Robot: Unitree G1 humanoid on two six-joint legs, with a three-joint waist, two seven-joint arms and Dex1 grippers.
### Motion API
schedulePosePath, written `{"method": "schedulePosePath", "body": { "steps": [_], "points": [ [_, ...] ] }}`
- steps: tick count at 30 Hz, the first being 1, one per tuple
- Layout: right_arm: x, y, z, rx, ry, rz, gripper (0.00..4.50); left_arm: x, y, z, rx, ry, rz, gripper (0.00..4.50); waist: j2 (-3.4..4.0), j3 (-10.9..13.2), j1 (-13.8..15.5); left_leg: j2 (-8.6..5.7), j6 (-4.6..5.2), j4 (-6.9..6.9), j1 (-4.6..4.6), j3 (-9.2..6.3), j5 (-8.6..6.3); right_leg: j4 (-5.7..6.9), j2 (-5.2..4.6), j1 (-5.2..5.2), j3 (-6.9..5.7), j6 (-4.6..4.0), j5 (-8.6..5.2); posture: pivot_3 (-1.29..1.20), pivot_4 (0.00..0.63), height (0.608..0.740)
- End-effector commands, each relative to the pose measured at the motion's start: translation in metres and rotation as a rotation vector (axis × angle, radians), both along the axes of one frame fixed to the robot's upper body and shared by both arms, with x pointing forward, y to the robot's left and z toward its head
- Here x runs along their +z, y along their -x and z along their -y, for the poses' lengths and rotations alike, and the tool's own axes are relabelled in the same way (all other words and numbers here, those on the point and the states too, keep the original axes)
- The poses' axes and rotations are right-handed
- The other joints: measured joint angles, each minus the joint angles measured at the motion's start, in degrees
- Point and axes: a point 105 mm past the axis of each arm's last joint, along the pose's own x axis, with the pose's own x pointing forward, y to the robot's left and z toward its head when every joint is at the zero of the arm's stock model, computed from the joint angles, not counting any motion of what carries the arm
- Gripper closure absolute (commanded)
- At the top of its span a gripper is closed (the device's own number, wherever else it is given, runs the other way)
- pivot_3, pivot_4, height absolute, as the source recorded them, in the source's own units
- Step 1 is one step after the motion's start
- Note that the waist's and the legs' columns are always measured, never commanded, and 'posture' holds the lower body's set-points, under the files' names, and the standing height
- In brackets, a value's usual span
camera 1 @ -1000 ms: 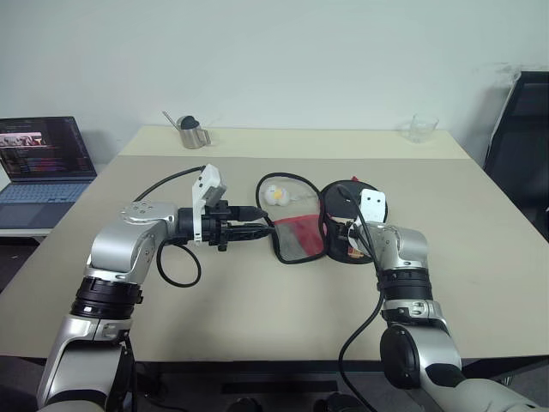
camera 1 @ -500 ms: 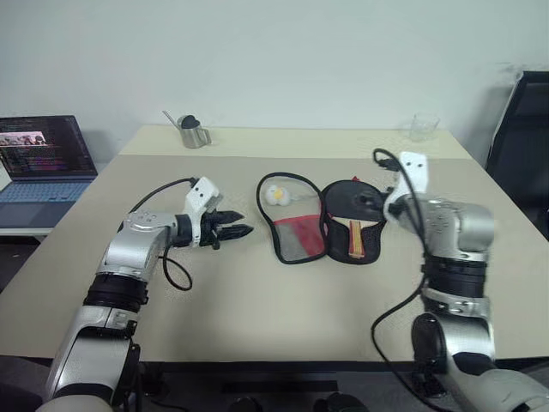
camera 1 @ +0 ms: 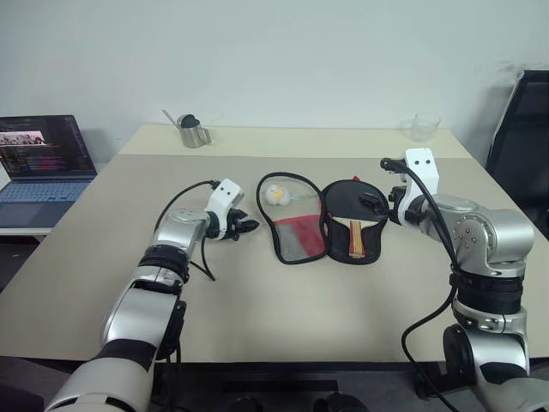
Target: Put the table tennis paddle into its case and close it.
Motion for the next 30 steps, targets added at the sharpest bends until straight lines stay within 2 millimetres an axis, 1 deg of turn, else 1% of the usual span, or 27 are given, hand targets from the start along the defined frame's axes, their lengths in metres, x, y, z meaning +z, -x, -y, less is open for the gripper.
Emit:
{"method": "schedulePosePath", "body": {
  "steps": [1, 4, 8, 11, 12, 14, 15, 16, 20, 22, 24, 27, 30],
  "points": [
    [0.018, 0.008, 0.000, 0.043, 0.020, 0.082, 0.07, 0.022, -0.009, 0.004, 0.010, 0.002, 0.071, 2.06, -0.01, 0.01, -0.04, 0.00, 0.00, 0.00, -0.02, 0.00, 0.00, -0.01, 0.01, -0.01, -0.01, 0.00, 0.00, 0.00, 0.150, 0.740],
    [0.026, 0.011, 0.019, 0.011, 0.044, 0.106, 0.07, 0.029, -0.014, 0.009, 0.025, 0.011, 0.101, 2.06, -0.02, 0.01, -0.05, 0.00, 0.01, 0.01, -0.03, 0.00, -0.01, 0.00, 0.01, -0.02, -0.01, 0.00, 0.00, 0.00, 0.150, 0.740],
    [0.030, 0.012, 0.038, -0.031, 0.065, 0.121, 0.07, 0.040, -0.016, 0.018, 0.006, 0.046, 0.134, 2.06, -0.02, 0.01, 0.04, -0.01, 0.01, 0.01, -0.03, -0.02, -0.01, -0.02, 0.01, -0.01, -0.04, 0.00, 0.00, 0.00, 0.150, 0.740],
    [0.038, 0.013, 0.063, -0.110, 0.099, 0.159, 0.07, 0.054, -0.018, 0.030, -0.009, 0.107, 0.175, 2.06, -0.04, 0.03, 0.07, -0.02, 0.01, 0.01, -0.03, 0.00, -0.01, -0.03, 0.01, -0.02, -0.03, 0.01, 0.00, 0.00, 0.150, 0.740],
    [0.047, 0.013, 0.086, -0.204, 0.105, 0.190, 0.07, 0.066, -0.021, 0.035, 0.006, 0.177, 0.208, 2.06, -0.04, 0.03, 0.08, -0.03, 0.01, 0.01, -0.04, 0.00, -0.01, -0.03, 0.01, -0.02, -0.03, 0.01, 0.00, 0.00, 0.150, 0.740],
    [0.062, 0.015, 0.122, -0.347, 0.124, 0.244, 0.07, 0.080, -0.023, 0.042, 0.018, 0.277, 0.239, 2.06, -0.07, 0.04, 0.17, -0.06, 0.01, 0.01, -0.06, -0.01, -0.01, -0.04, 0.01, -0.02, -0.04, 0.02, 0.00, 0.00, 0.150, 0.740],
    [0.068, 0.017, 0.135, -0.398, 0.128, 0.264, 0.07, 0.084, -0.022, 0.046, 0.010, 0.296, 0.252, 2.06, -0.07, 0.04, 0.25, -0.06, 0.01, 0.03, -0.08, -0.02, -0.01, -0.07, 0.01, -0.02, -0.05, 0.03, 0.01, 0.00, 0.150, 0.740],
    [0.072, 0.019, 0.143, -0.427, 0.129, 0.278, 0.07, 0.085, -0.022, 0.049, -0.004, 0.297, 0.258, 2.06, -0.07, 0.04, 0.25, -0.08, 0.01, 0.02, -0.09, -0.01, -0.01, -0.10, 0.01, -0.01, -0.06, 0.04, 0.01, 0.00, 0.150, 0.740],
    [0.083, 0.027, 0.164, -0.519, 0.087, 0.319, 0.07, 0.090, -0.019, 0.062, -0.047, 0.329, 0.266, 2.06, -0.06, 0.04, -0.11, -0.07, 0.02, -0.20, -0.03, 0.08, -0.01, -0.38, 0.02, 0.02, -0.02, 0.12, 0.07, 0.00, 0.150, 0.740],
    [0.083, 0.031, 0.176, -0.571, 0.078, 0.319, 0.07, 0.096, -0.022, 0.062, -0.006, 0.385, 0.264, 2.06, -0.06, 0.04, -0.13, -0.07, 0.02, -0.33, 0.03, 0.18, -0.01, -0.41, 0.04, 0.02, -0.01, 0.12, 0.07, 0.00, 0.150, 0.740],
    [0.085, 0.035, 0.185, -0.613, 0.074, 0.328, 0.07, 0.099, -0.023, 0.065, 0.009, 0.395, 0.265, 2.06, -0.06, 0.04, -0.15, -0.06, 0.01, -0.41, 0.06, 0.23, -0.01, -0.46, 0.04, 0.01, 0.02, 0.12, 0.07, 0.00, 0.150, 0.740],
    [0.091, 0.039, 0.195, -0.662, 0.064, 0.349, 0.07, 0.099, -0.021, 0.083, -0.026, 0.404, 0.256, 2.06, -0.06, 0.03, 0.00, -0.08, 0.01, -0.49, 0.07, 0.25, -0.01, -0.50, 0.04, 0.00, 0.02, 0.13, 0.07, 0.00, 0.150, 0.740],
    [0.089, 0.040, 0.192, -0.627, 0.072, 0.338, 0.07, 0.092, -0.016, 0.106, -0.069, 0.420, 0.223, 2.06, -0.06, 0.03, 0.10, -0.12, 0.01, -0.49, 0.07, 0.26, -0.01, -0.53, 0.05, 0.02, 0.02, 0.14, 0.07, 0.00, 0.150, 0.740]
  ]
}}
